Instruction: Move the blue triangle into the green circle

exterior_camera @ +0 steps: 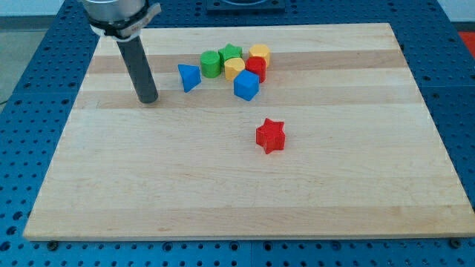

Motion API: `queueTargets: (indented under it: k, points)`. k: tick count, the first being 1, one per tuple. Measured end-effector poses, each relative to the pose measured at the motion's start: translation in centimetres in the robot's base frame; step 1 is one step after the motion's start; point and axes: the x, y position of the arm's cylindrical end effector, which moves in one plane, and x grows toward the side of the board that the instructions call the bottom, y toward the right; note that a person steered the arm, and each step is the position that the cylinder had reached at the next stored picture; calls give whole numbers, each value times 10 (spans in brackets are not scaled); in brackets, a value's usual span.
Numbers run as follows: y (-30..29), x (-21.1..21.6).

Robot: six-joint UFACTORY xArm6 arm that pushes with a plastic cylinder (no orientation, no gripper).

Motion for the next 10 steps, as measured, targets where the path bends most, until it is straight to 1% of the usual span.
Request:
queueTargets:
  k: [4, 5, 6, 7, 10]
  points:
    - [40, -40]
    - [56, -41]
    - [48, -39]
    - [46, -21]
    - [73, -23]
